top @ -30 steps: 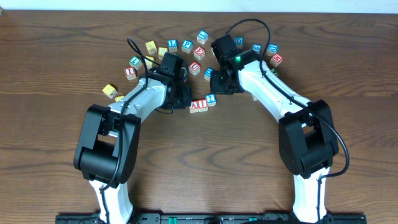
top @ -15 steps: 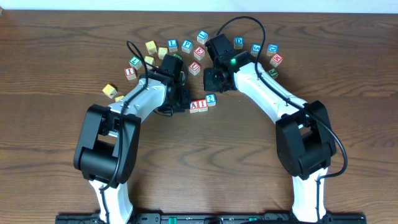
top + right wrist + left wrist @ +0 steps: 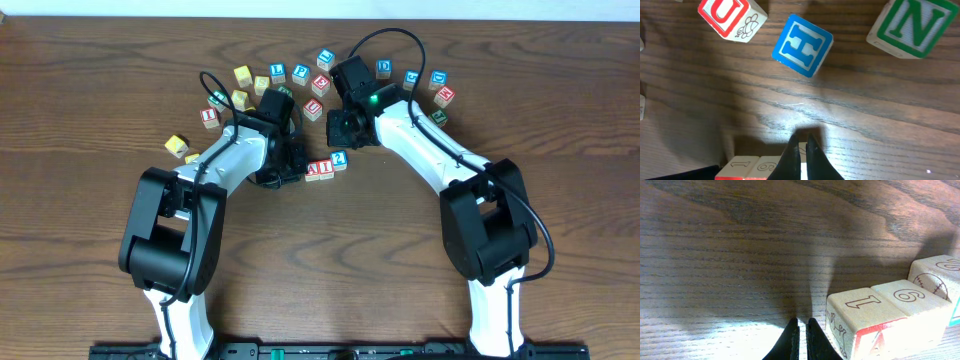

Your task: Spell out AI2

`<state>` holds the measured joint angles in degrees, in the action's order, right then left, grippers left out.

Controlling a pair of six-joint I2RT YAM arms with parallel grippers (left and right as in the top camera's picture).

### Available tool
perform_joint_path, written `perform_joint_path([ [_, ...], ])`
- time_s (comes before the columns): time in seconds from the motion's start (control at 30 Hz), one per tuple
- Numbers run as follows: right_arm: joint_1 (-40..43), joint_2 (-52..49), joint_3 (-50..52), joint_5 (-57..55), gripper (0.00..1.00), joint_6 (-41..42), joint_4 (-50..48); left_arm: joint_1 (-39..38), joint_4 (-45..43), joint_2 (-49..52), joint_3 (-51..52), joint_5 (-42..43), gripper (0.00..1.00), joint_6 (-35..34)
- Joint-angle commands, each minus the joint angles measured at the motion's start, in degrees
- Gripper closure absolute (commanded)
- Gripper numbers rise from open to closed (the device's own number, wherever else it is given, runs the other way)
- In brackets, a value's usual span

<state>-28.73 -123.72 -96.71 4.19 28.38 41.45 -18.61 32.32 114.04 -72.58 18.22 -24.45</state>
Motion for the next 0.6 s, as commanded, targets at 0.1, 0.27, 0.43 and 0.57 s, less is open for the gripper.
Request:
perform_joint_path([
  [0.1,-0.26,-2.56,-0.66,1.73,0.99,0.98,-0.83,-0.13,-0.7,1.07,-0.76,0.79,0.93,-0.94],
  [0.27,-0.96,-3.72,-0.66,2.64,0.99,1.01,-1.38,-0.13,-1.77,1.07,-0.76,0.57,0.92,-0.72],
  [0.43,-1.49,-4.57,-0.66,2.89,0.99,0.96,-1.36,-0.13,-2.03,1.07,-0.76,0.33,0.93,-0.72],
  [0.57,-1.66,-4.66,-0.66,3.08,0.99,0.96,-1.29,-0.13,-2.01,1.07,-0.76,0.15,0.92,-0.7],
])
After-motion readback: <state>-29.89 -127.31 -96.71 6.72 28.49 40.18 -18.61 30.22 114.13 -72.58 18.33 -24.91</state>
